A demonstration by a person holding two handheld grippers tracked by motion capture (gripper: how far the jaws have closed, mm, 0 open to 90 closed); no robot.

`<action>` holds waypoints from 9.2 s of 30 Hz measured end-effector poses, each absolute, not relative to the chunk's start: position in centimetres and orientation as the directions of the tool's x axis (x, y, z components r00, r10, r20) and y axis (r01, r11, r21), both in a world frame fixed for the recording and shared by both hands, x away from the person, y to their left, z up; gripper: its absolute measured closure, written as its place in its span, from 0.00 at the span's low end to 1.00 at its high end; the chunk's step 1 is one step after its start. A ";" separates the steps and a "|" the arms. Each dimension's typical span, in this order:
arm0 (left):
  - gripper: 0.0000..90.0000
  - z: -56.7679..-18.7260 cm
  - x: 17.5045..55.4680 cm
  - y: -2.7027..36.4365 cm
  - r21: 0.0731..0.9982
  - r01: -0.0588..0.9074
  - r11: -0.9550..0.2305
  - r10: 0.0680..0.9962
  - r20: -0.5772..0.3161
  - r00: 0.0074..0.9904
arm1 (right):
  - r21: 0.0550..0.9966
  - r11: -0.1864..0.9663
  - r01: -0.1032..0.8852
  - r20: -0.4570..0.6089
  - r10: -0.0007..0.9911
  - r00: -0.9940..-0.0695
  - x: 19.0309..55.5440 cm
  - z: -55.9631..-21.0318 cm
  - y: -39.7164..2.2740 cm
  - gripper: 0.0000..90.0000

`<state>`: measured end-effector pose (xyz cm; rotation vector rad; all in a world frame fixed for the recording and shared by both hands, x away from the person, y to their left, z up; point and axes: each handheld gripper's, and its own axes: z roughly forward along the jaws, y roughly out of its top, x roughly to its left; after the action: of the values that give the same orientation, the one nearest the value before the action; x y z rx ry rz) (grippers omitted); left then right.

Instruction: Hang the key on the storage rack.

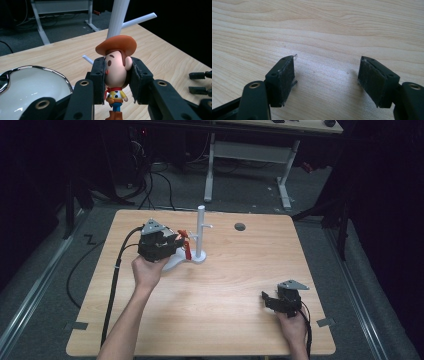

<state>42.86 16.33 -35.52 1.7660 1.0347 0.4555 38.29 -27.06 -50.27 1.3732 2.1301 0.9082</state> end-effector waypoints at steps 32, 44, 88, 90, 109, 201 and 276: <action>0.75 -37.1 44.0 16.0 0.884 0.443 -0.147 0.841 -0.124 0.527 | 0.729 0.291 0.620 -0.018 0.913 -0.408 38.3 -50.3 -27.1 0.33; 0.75 -38.4 43.6 15.9 0.889 0.432 -0.153 0.862 -0.093 0.497 | 0.729 0.291 0.619 -0.018 0.913 -0.408 38.3 -50.3 -27.1 0.33; 0.74 -44.3 45.4 12.8 0.830 0.517 -0.210 0.883 -0.067 0.465 | 0.729 0.292 0.619 -0.018 0.912 -0.410 38.3 -50.3 -27.1 0.33; 0.74 -44.5 45.5 12.8 0.824 0.524 -0.216 0.883 -0.065 0.465 | 0.729 0.292 0.619 -0.018 0.912 -0.410 38.3 -50.3 -27.1 0.33; 0.73 -45.2 45.6 12.8 0.806 0.547 -0.224 0.885 -0.067 0.461 | 0.729 0.291 0.619 -0.018 0.912 -0.409 38.3 -50.3 -27.1 0.33; 0.48 -41.1 38.3 19.5 0.870 0.475 -0.133 0.891 -0.104 0.441 | 0.729 0.290 0.620 -0.017 0.913 -0.407 38.3 -50.3 -27.1 0.33; 0.40 -42.5 33.4 23.1 0.873 0.486 -0.035 0.909 -0.174 0.378 | 0.729 0.290 0.620 -0.018 0.914 -0.406 38.3 -50.3 -27.0 0.33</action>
<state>33.39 23.09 -42.55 1.6744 1.2504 0.5501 38.28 -27.04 -50.27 1.3723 2.1302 0.9072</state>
